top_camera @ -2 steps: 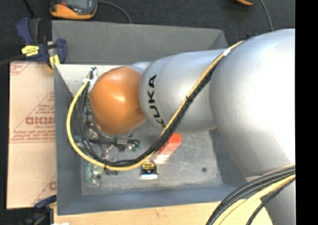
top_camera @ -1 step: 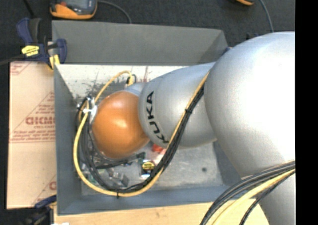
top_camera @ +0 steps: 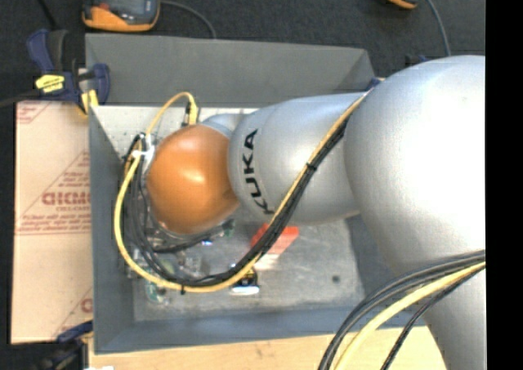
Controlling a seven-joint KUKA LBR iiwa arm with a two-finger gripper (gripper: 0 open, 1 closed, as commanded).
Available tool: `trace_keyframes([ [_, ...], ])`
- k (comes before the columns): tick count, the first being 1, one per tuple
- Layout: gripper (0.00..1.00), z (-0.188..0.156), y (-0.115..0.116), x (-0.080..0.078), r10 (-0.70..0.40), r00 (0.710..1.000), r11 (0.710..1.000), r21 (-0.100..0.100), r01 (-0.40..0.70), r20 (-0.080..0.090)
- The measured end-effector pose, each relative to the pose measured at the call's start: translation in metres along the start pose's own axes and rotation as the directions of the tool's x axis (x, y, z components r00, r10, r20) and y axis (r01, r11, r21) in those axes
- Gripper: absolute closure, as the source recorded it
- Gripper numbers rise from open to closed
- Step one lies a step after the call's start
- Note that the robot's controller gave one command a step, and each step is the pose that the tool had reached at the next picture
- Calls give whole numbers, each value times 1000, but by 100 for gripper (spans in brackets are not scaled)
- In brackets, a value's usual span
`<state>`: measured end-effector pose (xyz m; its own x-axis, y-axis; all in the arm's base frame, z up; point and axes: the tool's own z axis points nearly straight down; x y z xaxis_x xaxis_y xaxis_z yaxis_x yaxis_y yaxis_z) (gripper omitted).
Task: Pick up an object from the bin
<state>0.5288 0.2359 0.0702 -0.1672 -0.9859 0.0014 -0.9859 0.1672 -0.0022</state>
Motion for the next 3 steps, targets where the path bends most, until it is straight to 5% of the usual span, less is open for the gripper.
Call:
trace_keyframes([
  [1, 100, 0, 2, -2, 3, 1000, 1000, -3, -3, 3],
  [3, 100, -56, -2, -2, 17, 1000, 1000, 2, -17, 6],
])
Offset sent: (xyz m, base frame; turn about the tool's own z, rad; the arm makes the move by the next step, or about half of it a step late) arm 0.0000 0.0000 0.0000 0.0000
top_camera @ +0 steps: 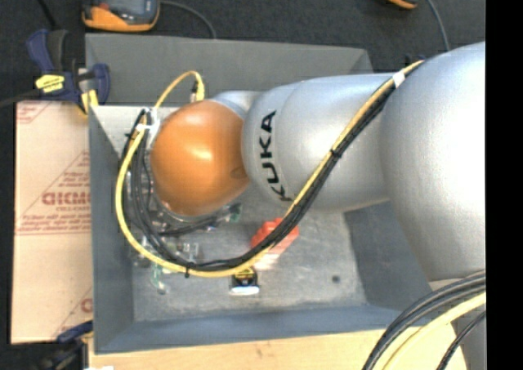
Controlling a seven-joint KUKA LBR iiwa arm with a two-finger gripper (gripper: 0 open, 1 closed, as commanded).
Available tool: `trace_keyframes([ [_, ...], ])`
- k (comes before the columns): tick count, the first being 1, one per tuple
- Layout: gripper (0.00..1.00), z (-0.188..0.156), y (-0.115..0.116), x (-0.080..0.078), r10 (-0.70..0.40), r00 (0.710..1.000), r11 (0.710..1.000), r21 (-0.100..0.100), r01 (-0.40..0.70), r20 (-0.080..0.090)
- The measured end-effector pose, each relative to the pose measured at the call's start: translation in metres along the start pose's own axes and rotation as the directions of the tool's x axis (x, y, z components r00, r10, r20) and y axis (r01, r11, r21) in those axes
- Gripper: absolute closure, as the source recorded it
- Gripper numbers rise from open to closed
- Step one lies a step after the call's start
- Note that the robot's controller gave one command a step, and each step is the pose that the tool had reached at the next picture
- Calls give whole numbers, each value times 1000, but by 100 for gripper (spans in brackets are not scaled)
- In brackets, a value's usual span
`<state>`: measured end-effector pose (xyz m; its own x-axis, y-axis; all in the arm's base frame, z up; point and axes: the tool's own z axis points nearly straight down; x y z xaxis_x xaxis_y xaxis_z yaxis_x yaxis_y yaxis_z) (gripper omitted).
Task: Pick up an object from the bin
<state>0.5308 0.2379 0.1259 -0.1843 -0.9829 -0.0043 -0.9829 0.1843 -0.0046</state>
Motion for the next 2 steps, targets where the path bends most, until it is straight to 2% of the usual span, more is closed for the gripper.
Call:
trace_keyframes([
  [1, 100, -62, -2, -1, 5, 1000, 1000, 3, -6, 1],
  [2, 100, -71, -4, -1, 12, 1000, 1000, -1, -12, 0],
])
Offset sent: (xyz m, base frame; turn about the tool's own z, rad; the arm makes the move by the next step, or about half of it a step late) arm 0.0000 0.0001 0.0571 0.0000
